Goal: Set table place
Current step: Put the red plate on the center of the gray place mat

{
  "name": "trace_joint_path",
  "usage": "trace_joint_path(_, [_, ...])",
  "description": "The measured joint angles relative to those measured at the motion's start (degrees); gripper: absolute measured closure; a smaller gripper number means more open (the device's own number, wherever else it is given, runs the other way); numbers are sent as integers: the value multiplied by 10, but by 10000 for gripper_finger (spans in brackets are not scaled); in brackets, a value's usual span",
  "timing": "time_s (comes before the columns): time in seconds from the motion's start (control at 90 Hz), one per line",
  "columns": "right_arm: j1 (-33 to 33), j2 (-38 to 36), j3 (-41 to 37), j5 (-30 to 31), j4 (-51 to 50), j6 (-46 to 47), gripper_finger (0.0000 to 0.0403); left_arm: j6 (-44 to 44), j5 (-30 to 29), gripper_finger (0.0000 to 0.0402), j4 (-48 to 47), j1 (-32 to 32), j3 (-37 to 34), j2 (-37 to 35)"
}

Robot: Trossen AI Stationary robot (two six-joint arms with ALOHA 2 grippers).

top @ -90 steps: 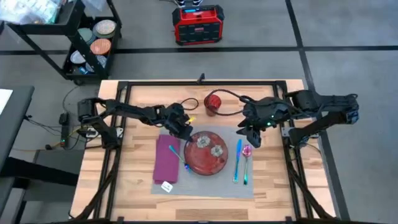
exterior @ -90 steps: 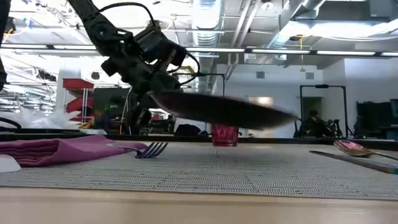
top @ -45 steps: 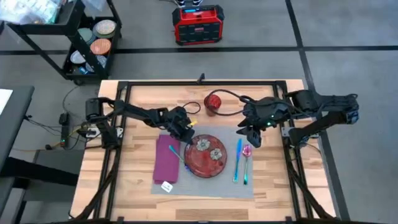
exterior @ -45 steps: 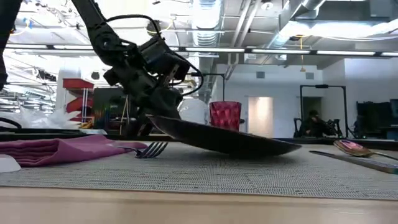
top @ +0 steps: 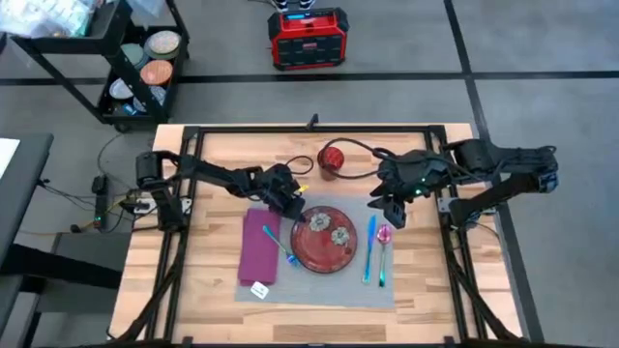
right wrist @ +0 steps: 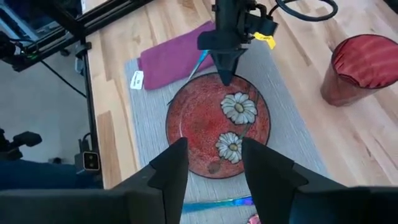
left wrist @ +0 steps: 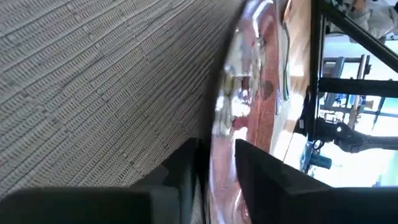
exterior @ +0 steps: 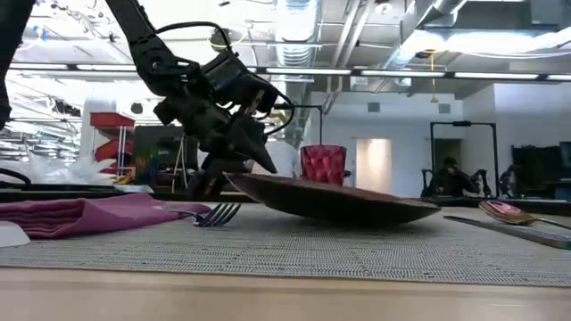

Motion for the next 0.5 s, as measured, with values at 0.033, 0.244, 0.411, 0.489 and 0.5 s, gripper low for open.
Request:
trace_joint_path(0.033, [0,0,0,0,-1,0,260,3,0,281,-1,0,0,0])
trace_joint_path(0.244, [0,0,0,0,-5,-1,257,40,40,239,-14,0,0,-2])
trace_joint_path(0.411, [0,0,0,0,-8,-2,257,100,39,231,-81,-1,-1,-10])
trace_joint_path(0.489, [0,0,0,0,-8,-2,257,126,22,232,-106,-1,-1,-17])
trace_joint_path(0.5, [0,0,0,0,-8,-2,257,129,17,232,-108,-2,-1,-18])
